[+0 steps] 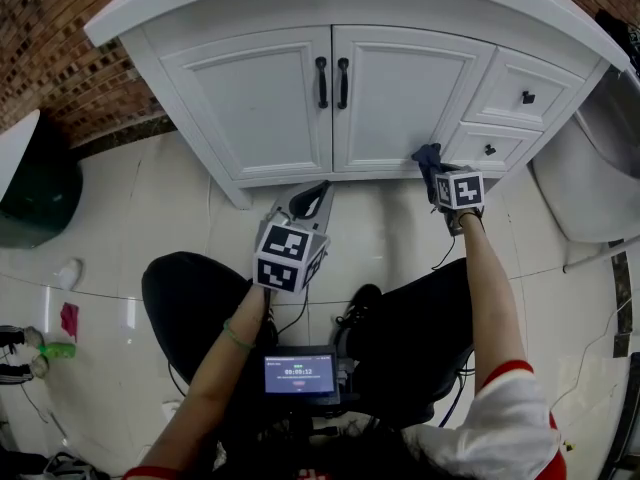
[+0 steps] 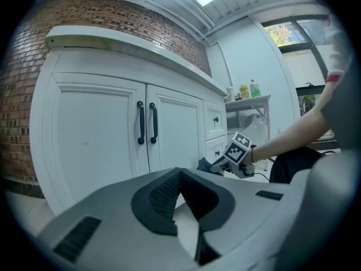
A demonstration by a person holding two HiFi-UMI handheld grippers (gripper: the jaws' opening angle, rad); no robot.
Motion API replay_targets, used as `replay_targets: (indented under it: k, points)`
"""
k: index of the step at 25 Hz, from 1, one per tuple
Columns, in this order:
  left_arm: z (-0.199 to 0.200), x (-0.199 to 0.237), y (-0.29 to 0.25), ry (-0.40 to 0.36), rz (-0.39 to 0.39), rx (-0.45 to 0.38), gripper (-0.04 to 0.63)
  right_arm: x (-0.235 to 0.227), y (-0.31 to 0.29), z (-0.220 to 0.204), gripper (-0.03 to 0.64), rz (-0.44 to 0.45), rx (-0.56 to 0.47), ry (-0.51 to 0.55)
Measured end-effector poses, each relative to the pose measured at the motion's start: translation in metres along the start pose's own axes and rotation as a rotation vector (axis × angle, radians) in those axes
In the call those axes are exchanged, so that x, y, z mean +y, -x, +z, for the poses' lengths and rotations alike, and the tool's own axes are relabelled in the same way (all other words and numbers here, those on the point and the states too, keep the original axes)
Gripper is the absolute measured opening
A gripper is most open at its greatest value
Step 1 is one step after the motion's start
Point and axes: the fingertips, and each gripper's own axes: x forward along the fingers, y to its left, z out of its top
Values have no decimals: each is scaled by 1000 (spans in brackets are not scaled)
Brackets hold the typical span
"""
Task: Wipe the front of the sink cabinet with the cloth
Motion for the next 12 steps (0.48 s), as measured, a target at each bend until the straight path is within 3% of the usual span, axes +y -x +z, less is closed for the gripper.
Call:
replay_targets:
  k: [8, 12]
  points:
    - [-1, 32, 11, 4, 38, 7, 20, 108, -23, 25, 61, 218, -2, 214]
    - [-7, 37, 13, 21, 41, 11, 20, 156, -31, 38, 61, 273, 1, 303]
